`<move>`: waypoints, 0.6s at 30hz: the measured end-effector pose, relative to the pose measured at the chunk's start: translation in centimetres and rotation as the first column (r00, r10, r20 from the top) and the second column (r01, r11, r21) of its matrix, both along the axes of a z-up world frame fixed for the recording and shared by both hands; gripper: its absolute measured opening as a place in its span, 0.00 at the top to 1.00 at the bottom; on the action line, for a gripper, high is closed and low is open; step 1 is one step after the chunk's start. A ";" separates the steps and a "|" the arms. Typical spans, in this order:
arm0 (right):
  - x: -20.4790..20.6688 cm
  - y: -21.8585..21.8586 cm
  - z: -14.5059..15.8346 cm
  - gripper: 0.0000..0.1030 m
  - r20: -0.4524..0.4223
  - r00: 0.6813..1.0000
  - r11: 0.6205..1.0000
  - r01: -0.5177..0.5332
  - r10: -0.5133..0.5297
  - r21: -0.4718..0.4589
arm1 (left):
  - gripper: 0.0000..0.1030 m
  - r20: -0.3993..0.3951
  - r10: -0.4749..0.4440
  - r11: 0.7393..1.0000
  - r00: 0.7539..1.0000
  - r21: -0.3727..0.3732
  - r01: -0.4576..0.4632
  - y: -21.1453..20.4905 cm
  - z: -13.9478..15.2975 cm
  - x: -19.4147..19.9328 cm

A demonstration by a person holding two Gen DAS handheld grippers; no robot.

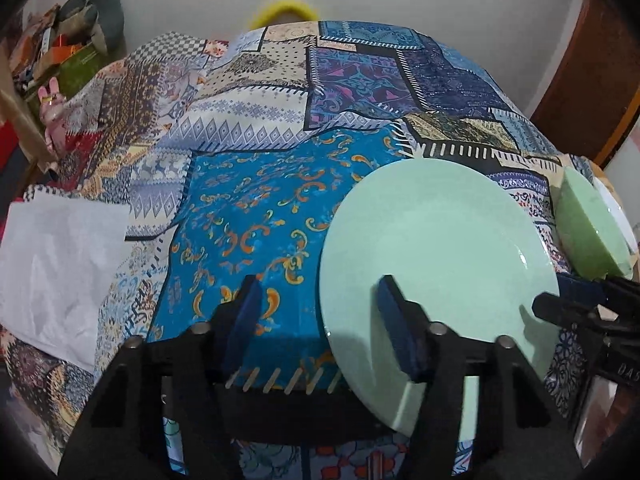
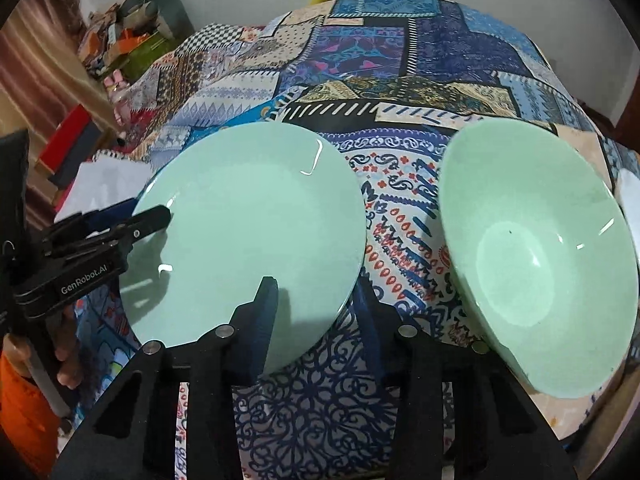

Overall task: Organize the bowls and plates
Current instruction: 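Grasp the pale green plate rim with both grippers and lift it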

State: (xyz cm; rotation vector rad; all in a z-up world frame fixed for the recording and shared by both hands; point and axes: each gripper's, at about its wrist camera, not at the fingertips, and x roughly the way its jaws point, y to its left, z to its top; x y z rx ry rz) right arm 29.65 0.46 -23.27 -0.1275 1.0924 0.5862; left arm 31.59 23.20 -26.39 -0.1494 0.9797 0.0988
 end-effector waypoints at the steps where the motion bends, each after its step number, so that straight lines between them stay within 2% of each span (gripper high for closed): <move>1: -0.1 0.0 0.0 0.73 0.000 1.000 1.000 -0.008 0.008 0.000 | 0.54 0.004 -0.011 1.000 1.000 0.002 0.011 -0.2 0.1 0.0; 4: -0.2 -0.1 0.0 0.74 -0.016 1.000 1.000 -0.013 0.013 0.016 | 0.62 0.009 -0.054 0.998 0.999 -0.016 0.054 -0.8 0.2 -0.1; 7: -0.3 -0.5 0.0 0.77 -0.032 0.999 0.999 -0.018 0.019 0.034 | 0.62 0.001 -0.062 0.997 0.998 0.042 0.062 -1.6 0.4 -0.5; 13: -1.7 -0.1 0.2 0.80 -0.046 0.994 0.995 -0.098 0.099 0.023 | 0.66 -0.031 -0.050 0.999 0.998 0.015 0.050 -1.0 0.6 -2.4; 18: -3.0 0.0 0.2 0.82 -0.051 0.987 0.988 -0.151 0.152 0.020 | 0.66 -0.050 -0.036 0.999 0.998 -0.020 0.035 -0.7 0.7 -5.5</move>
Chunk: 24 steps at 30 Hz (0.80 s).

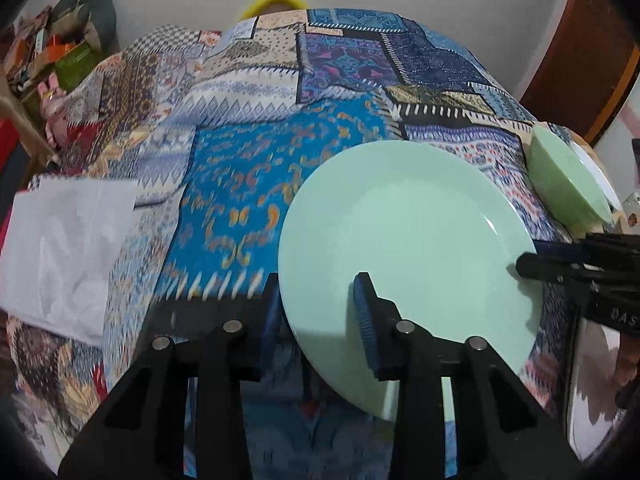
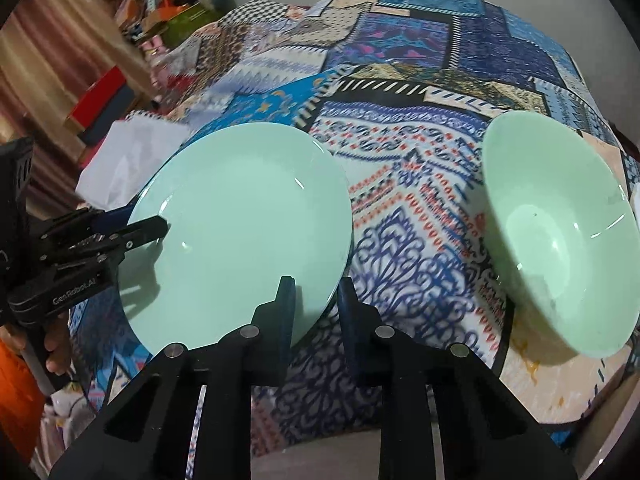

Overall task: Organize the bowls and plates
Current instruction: 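Grasp the pale green plate rim with both grippers and lift it, then carry the pale green plate with both grippers over the white plate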

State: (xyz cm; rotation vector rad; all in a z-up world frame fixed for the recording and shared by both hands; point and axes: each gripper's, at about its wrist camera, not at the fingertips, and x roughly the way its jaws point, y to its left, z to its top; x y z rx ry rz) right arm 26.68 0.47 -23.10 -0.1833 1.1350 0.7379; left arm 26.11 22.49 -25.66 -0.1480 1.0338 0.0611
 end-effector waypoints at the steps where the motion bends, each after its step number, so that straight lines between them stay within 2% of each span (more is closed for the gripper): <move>1: 0.0 0.0 0.0 0.82 0.000 1.000 1.000 -0.006 0.006 0.000 | 0.66 -0.002 -0.001 1.000 1.000 -0.005 0.001 0.0 0.0 -0.8; 5: 0.2 -0.1 -0.2 0.83 0.000 1.000 1.000 -0.002 0.002 0.003 | 0.66 -0.008 -0.004 0.999 1.000 -0.037 0.004 0.0 -0.1 -2.8; 8: 0.7 0.0 -0.4 0.84 -0.004 1.000 1.000 0.012 -0.012 0.002 | 0.65 -0.004 0.010 0.999 1.000 -0.034 -0.010 0.1 -0.2 -3.6; 14: 0.8 0.8 -0.9 0.82 -0.001 1.000 1.000 0.016 -0.016 0.002 | 0.65 0.003 0.026 0.995 1.000 -0.101 -0.025 0.9 -0.6 -3.5; 18: 0.2 1.6 -0.9 0.76 0.040 0.999 0.999 -0.023 0.025 -0.033 | 0.65 0.017 -0.005 0.996 1.000 -0.091 0.006 0.4 -0.6 -3.4; 24: 0.4 0.9 -0.5 0.81 0.039 0.999 1.000 0.009 -0.009 -0.013 | 0.67 0.025 0.005 0.997 1.000 -0.078 -0.003 0.0 -0.4 -3.5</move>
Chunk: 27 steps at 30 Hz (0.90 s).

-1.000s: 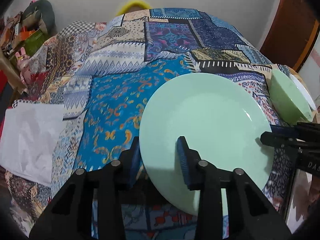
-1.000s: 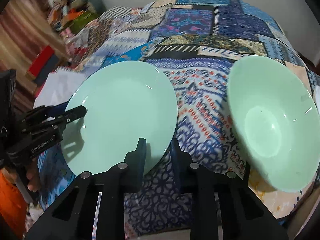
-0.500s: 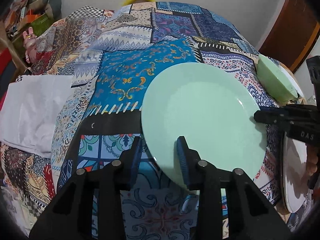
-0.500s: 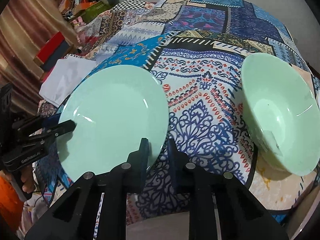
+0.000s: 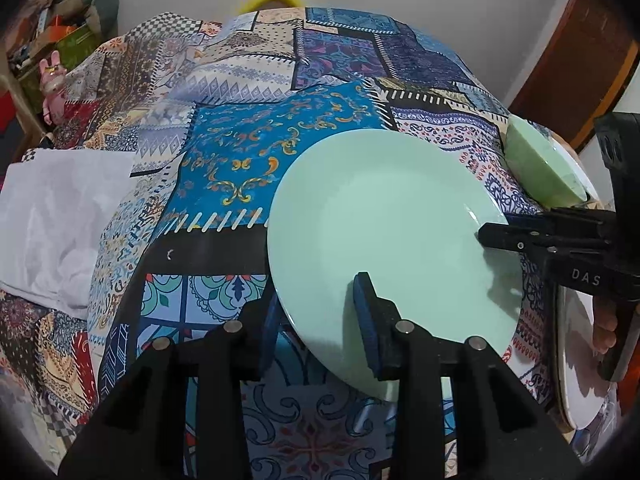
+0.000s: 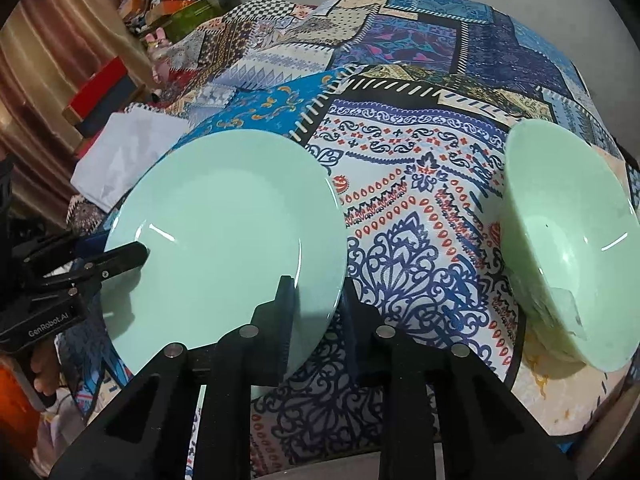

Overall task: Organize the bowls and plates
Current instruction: 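Carry the pale green plate with both grippers over the white plate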

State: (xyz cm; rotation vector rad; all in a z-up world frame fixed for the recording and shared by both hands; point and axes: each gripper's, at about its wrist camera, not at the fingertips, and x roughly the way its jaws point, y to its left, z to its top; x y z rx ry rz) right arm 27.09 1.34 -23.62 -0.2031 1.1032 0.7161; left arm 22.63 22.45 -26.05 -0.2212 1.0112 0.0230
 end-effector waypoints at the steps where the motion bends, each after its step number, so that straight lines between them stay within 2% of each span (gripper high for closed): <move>1: -0.2 -0.1 0.1 0.81 0.008 1.000 1.000 0.002 -0.002 0.001 | 0.68 -0.001 0.002 1.000 1.000 0.002 -0.002 0.0 0.1 0.0; 11: -1.6 -2.0 2.1 0.82 0.047 0.998 0.998 0.037 -0.039 0.046 | 0.71 0.030 -0.005 1.000 1.000 0.016 0.005 -1.0 1.5 -1.2; 27: -4.9 -6.6 6.6 0.83 0.111 0.988 0.988 0.095 -0.109 0.124 | 0.71 0.125 -0.048 0.998 0.991 0.042 0.043 -5.2 7.3 -4.4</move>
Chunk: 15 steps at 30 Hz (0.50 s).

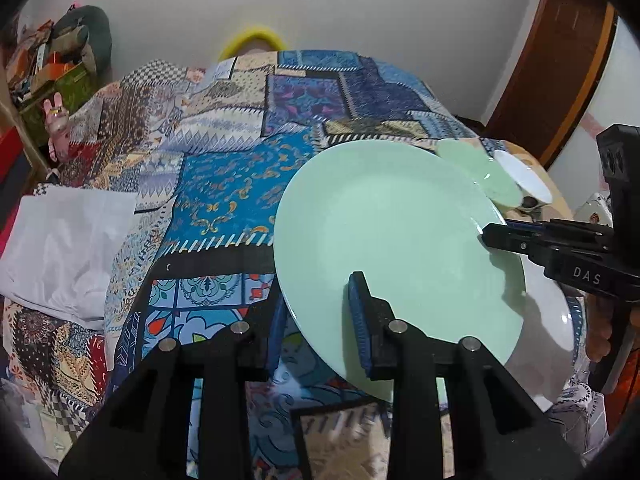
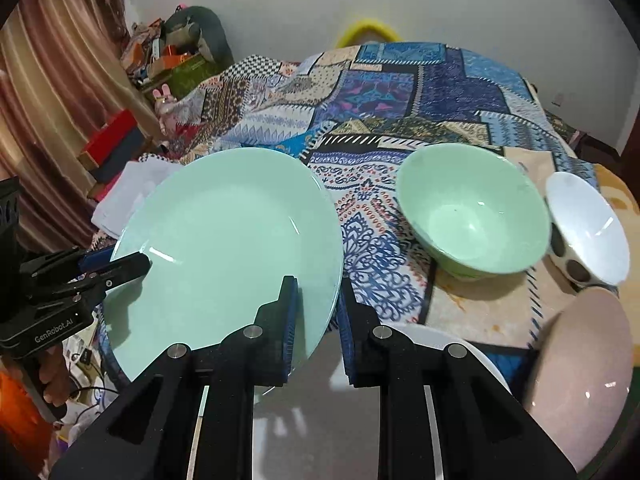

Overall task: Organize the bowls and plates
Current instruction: 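Carry the pale green plate with both grippers over the white plate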

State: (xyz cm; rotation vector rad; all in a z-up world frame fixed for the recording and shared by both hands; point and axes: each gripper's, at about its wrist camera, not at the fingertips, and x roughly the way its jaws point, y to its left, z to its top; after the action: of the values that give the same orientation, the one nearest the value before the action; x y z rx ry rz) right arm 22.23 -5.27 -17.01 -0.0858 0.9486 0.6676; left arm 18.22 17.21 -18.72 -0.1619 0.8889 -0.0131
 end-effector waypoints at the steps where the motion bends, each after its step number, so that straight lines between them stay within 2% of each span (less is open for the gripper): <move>1: -0.3 -0.4 0.2 0.83 0.005 1.000 1.000 0.004 -0.004 0.003 | 0.71 0.005 -0.003 1.000 1.000 0.001 0.003 -0.3 0.3 -0.3; 15: -3.2 -5.2 2.0 0.83 0.029 0.998 0.998 0.056 -0.057 0.030 | 0.71 0.043 -0.048 0.999 0.998 0.014 0.047 -5.2 3.5 -3.1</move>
State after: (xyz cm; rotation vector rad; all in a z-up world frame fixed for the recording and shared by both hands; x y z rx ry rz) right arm 19.03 -10.50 -15.02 -0.0430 0.9088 0.6259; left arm 15.17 12.05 -15.20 -0.1279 0.8489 -0.0549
